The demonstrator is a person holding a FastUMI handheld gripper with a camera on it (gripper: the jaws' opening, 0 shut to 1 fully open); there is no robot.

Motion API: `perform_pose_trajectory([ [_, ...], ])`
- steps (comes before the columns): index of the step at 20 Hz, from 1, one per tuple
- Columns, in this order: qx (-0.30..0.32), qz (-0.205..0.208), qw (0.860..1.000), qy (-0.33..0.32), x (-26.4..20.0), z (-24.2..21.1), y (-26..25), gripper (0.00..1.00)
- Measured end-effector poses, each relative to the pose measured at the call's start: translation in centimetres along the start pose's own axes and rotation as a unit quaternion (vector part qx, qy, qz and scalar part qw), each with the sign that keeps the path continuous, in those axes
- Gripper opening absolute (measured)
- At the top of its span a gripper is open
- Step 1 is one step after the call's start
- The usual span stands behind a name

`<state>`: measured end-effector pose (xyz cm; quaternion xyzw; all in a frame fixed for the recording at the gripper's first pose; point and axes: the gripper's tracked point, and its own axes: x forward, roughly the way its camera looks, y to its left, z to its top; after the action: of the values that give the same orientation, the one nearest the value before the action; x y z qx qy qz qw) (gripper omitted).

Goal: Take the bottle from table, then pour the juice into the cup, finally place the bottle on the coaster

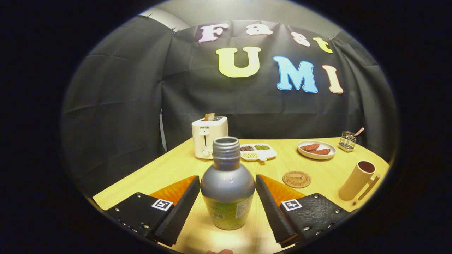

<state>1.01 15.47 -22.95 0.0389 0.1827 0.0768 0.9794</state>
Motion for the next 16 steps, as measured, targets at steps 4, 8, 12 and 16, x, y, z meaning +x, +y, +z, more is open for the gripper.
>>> perform_pose_trajectory([
  [4, 0.007, -0.006, 1.000, 0.020, 0.2, -1.5, -0.1, 0.97],
  [8, 0.009, -0.012, 0.999, 0.040, 0.5, -2.9, -0.4, 0.96],
  [12, 0.005, -0.013, 0.998, 0.067, 0.8, -4.4, -0.3, 0.97],
  [16, 0.005, -0.019, 0.997, 0.077, 0.6, -4.9, -0.6, 0.97],
])
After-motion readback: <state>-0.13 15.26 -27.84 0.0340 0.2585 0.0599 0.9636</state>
